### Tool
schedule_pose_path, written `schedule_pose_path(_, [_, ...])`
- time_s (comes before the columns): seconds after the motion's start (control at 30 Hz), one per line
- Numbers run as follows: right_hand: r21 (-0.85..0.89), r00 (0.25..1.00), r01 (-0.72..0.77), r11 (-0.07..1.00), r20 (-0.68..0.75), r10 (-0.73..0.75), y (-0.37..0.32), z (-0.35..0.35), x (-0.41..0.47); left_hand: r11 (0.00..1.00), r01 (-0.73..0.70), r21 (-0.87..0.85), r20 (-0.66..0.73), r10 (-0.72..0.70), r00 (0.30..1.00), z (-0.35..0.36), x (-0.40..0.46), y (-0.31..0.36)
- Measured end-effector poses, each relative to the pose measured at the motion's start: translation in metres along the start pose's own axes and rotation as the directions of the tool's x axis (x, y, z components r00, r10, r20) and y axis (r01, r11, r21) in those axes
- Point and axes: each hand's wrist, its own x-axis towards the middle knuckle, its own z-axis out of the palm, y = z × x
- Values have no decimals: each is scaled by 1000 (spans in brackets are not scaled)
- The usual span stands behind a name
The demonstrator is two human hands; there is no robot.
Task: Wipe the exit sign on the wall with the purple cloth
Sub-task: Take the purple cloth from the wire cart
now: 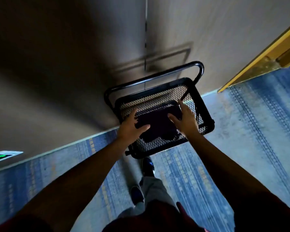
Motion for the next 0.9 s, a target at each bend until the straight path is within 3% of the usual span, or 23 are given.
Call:
schedule_pose_path(0.17, [8, 995, -60, 998, 78, 59, 10, 5, 13, 997, 76, 34, 105, -79, 991, 19, 16, -5])
schedule_pose_path(0.3, [-36, 987, -88, 995, 132, 92, 20, 10, 25, 996, 85, -1, 91, -84, 992, 30, 29, -9])
schedule_pose_path(0.5, [103, 981, -139, 985, 148, 123, 23, 27, 18, 997, 73, 14, 118, -74, 990, 47, 29, -10])
schedule_pose_path(0.63, [-15, 968, -192, 981, 158, 192, 30, 33, 16, 989, 123, 80, 45, -127, 991, 57, 25, -10])
schedule_pose_path(0.8, [48, 962, -236, 970, 149, 227, 27, 37, 12, 986, 168, -14, 59, -166, 984, 60, 26, -6])
schedule_pose_path(0.9, [98, 937, -291, 952, 229, 263, 27, 43, 8, 985, 159, -74, 103, -151, 983, 60, 22, -7])
